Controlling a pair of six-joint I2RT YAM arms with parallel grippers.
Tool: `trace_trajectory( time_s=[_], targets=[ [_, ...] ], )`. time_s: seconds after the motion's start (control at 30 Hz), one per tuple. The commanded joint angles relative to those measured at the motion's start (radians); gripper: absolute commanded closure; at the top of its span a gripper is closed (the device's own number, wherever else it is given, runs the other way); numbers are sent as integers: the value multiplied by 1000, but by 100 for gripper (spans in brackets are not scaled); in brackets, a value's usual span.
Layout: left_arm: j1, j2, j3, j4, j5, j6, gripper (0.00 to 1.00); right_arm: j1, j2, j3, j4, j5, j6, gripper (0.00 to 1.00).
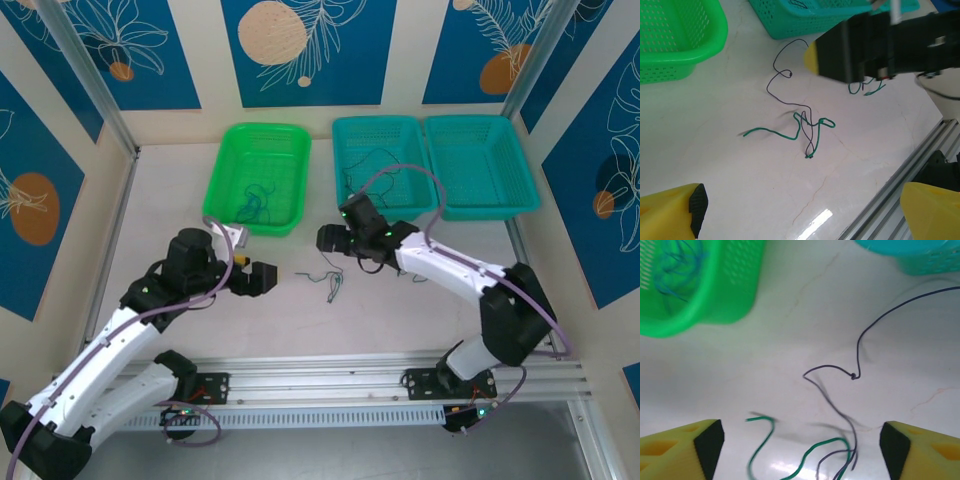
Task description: Untangle the cables
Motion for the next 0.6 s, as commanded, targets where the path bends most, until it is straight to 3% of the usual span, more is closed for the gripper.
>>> trace_trajectory(
  time_s=[0.0,0.2,0.33,0.5,0.57],
  targets=[
    [9,-26,23,-18,13,16,1,2,85,51,50,123,-85,10],
    [9,-36,1,-4,25,-9,1,0,265,156,37,98,-121,8],
    [8,-48,-1,-10,21,-8,0,-1,324,171,44,83,-100,22],
    [9,-55,0,-20,22,-3,0,3,345,153,42,74,-85,31],
    [8,-54,-3,-18,24,-3,0,6,335,140,38,79,-88,41]
  ],
)
